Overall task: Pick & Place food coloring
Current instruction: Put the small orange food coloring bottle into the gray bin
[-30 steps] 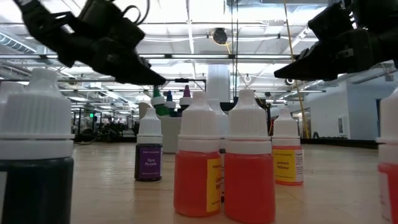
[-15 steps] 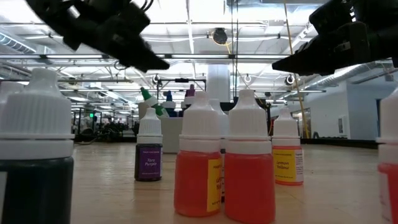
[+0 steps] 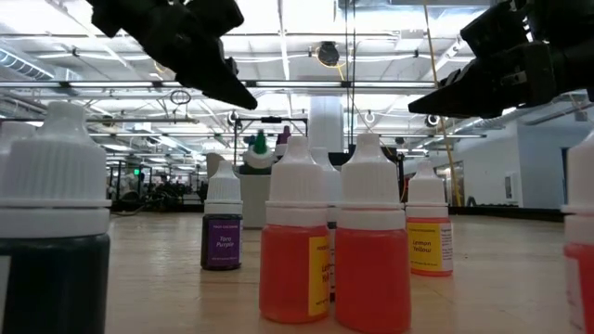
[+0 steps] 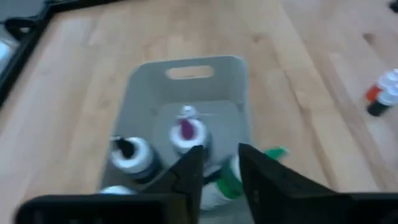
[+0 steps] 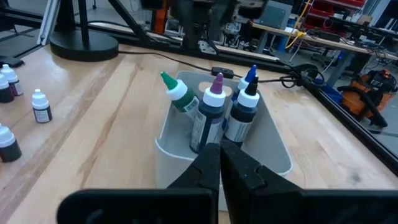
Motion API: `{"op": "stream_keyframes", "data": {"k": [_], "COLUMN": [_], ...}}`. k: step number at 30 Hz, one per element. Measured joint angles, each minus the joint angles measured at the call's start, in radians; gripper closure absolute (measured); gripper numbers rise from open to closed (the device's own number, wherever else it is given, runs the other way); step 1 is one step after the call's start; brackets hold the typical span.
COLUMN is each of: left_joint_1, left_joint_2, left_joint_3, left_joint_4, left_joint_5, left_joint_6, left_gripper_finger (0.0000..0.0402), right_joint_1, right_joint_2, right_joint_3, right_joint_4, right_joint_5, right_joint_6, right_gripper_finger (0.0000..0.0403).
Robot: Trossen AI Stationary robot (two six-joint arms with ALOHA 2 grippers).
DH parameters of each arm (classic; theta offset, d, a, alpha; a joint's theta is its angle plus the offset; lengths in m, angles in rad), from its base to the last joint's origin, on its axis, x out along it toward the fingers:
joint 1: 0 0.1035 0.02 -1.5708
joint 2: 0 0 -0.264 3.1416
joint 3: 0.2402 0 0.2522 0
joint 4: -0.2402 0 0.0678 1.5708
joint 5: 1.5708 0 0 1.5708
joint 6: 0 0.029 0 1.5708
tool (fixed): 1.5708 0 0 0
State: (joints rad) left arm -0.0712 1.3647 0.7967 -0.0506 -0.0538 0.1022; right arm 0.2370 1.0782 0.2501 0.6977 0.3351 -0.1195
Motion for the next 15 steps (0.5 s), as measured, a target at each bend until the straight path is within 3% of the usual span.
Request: {"op": "stream_keyframes", "data": {"k": [7,10,15], "left_joint_1": [-0.149,-0.199,-0.235], "left_joint_2": [0.084,0.132,0.226], "left_joint_3": [0.000,0.000,0.000], "left_joint_4": [0.088,0.147,0.274], "left_joint_5": [-0.154,-0.241,-0.300], "left_joint_6": [-0.020,0.002,-0.003], "left_gripper_finger": [0.0182,0.0150,0.0117], "right_joint_1": [0.000,0.000,0.000], "right_joint_2": [0.000,0.000,0.000], "right_joint_3": [0.000,0.000,0.000], "right_joint_4": [0.001,0.001,0.001], "right_joint_5": [0.000,0.000,0.001], "right_joint_6": [-0.023,-0.023,-0.024], "right_gripper_finger": [0.0399,0.0399,0.0399]}}
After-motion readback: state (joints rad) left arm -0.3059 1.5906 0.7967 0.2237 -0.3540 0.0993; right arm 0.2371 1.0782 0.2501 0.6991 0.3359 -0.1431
